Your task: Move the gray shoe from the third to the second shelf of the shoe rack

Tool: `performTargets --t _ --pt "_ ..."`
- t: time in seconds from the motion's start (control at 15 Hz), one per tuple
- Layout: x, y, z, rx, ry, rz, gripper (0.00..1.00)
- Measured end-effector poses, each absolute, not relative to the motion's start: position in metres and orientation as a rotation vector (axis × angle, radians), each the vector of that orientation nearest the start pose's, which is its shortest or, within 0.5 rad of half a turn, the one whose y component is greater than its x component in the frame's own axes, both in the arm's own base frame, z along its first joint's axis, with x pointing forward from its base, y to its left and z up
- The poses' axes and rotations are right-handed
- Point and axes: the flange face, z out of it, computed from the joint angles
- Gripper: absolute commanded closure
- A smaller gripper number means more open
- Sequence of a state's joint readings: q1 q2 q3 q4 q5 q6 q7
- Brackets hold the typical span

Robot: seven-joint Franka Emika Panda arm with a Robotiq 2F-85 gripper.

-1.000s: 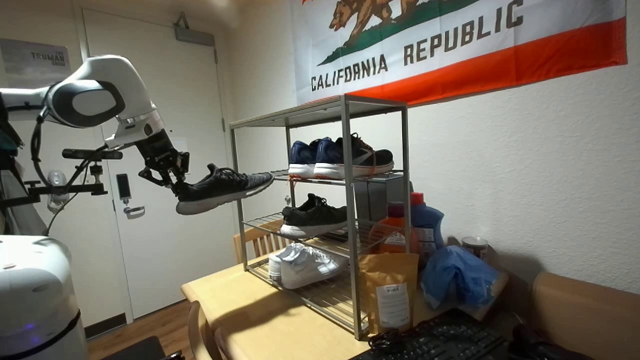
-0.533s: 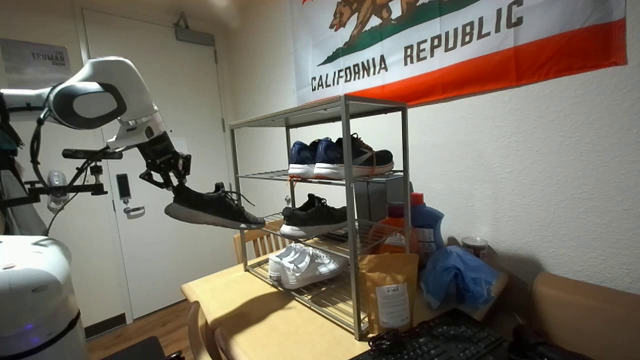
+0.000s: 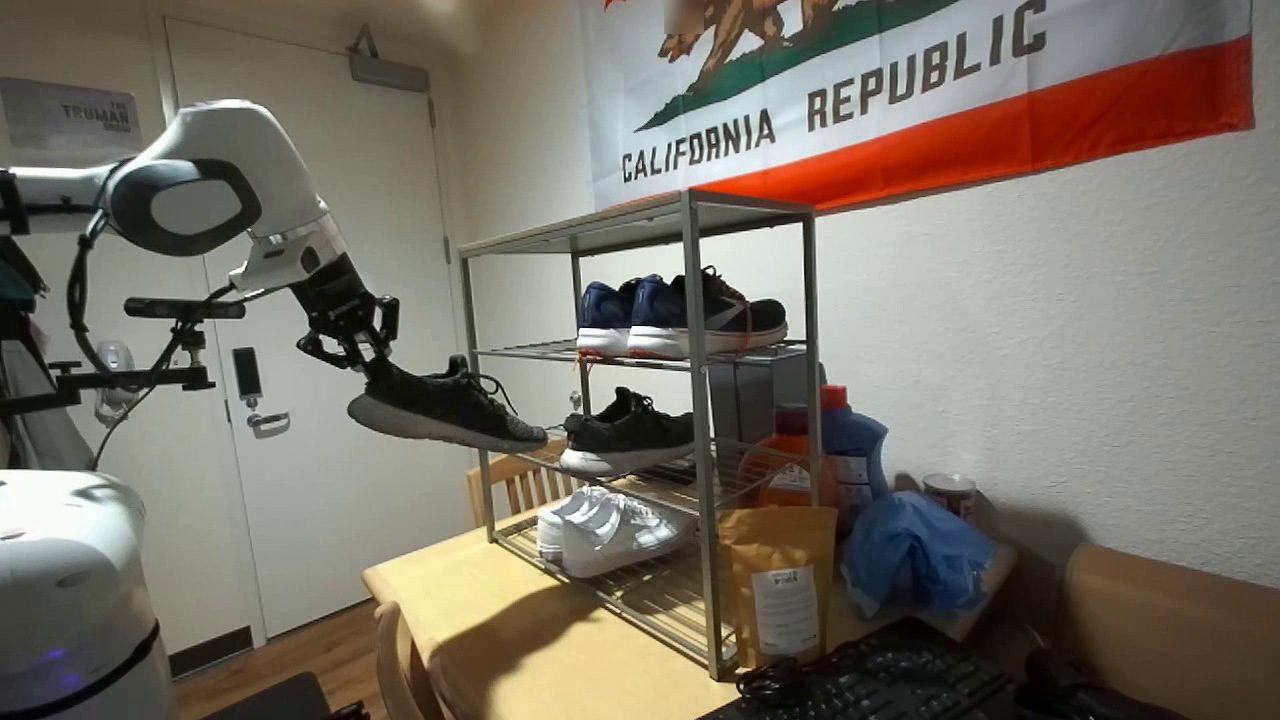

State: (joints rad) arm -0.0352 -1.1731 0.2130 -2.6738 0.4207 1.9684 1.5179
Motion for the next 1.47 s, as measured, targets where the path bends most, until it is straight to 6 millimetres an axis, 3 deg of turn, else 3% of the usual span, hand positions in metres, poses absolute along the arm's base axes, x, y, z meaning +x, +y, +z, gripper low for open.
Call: performTargets --t 0.4,0.87,1.13,1.47 --pt "0.272 0.084 0.550 -1.932 1.764 -0.300 0.94" --pt "0.302 0.102 0.512 -2.027 1.709 -0.290 0.94" --pt "0.307 0.107 0.510 -2.036 1.678 -0.302 0.94" --pt "0.311 0.105 0.521 -1.975 1.637 -0.353 0.94"
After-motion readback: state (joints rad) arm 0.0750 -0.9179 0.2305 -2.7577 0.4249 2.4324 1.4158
